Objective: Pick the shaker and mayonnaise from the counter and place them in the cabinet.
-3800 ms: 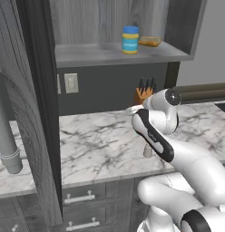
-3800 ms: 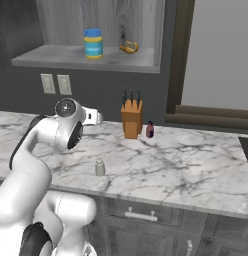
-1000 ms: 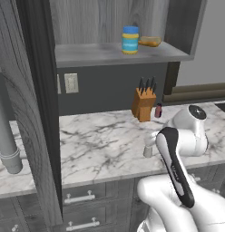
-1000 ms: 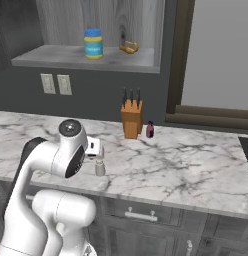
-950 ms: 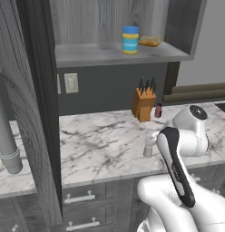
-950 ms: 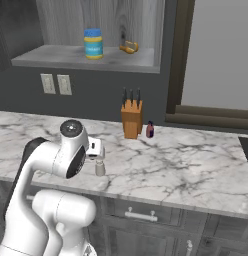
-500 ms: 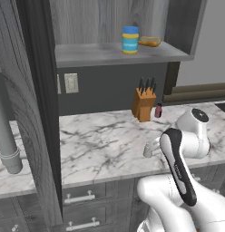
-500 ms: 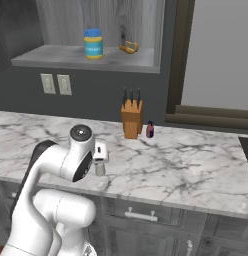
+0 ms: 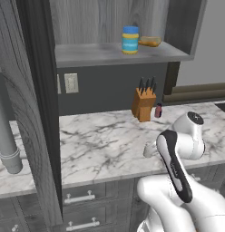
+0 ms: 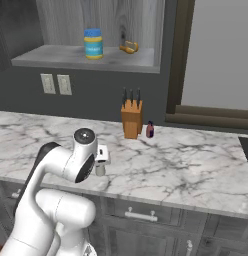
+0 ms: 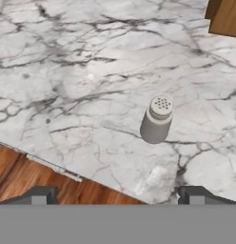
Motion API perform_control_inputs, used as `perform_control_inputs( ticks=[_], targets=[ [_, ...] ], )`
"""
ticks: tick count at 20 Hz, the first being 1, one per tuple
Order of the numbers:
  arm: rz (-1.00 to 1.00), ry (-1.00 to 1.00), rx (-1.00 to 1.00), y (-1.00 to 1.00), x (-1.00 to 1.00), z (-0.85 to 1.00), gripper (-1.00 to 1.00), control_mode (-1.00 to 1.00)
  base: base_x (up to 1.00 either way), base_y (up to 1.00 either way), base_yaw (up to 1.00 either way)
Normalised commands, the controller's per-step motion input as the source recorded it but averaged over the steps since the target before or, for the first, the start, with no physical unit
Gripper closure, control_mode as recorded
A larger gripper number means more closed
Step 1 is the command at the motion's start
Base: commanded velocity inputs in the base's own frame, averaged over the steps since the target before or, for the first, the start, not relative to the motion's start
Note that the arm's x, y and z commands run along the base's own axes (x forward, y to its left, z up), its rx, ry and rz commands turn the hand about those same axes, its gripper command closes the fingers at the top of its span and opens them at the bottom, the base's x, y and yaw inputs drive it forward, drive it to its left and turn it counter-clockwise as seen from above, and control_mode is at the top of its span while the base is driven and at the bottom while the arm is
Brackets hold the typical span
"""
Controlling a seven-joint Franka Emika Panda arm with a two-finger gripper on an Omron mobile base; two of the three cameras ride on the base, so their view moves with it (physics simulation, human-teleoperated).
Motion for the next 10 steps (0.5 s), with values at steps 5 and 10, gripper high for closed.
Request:
perform_control_inputs(
  ticks=[5,10],
  targets=[
    [0.0,0.01,-0.01,-0.01,0.25,-0.1,-1.0,-1.0,0.0,0.0,0.0],
    [0.0,0.0,0.0,-0.08,0.12,-0.16,-1.0,-1.0,0.0,0.0,0.0]
  ],
)
